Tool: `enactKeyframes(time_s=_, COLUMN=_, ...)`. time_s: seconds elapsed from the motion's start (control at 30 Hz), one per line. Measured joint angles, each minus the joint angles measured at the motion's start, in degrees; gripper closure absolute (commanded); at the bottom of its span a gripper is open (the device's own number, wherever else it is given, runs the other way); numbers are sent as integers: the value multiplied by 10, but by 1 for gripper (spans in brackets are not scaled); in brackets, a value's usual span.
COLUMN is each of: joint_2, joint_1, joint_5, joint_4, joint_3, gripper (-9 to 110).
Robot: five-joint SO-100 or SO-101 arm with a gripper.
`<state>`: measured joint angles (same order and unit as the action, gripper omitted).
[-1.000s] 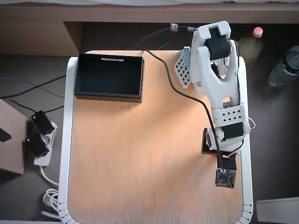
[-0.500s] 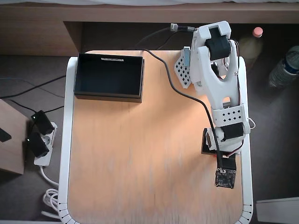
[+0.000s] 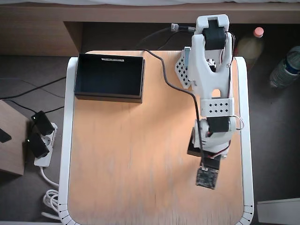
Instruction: Grasp a lego block and put it in the bin.
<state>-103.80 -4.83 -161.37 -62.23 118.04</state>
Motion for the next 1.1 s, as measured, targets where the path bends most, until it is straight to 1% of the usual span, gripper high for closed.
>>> enactKeyframes(time_s=0.3, joint_2=-97, joint_1=151, joint_5=-33, joint_4=-150, joint_3=-91, gripper=101)
enactKeyframes(time_s=0.53, joint_2=-178, joint_1=321, joint_5=-97, joint_4=-257, joint_3=-150, gripper=101)
enactKeyframes(time_s=0.9, joint_2=-193, joint_1=606, joint_5=-178, joint_4=-280, joint_3=-163, gripper=101)
enactKeyframes(time_s=1.1, joint_2=-191, joint_1=718, joint_5=-215, joint_4=-280, joint_3=-163, gripper=101)
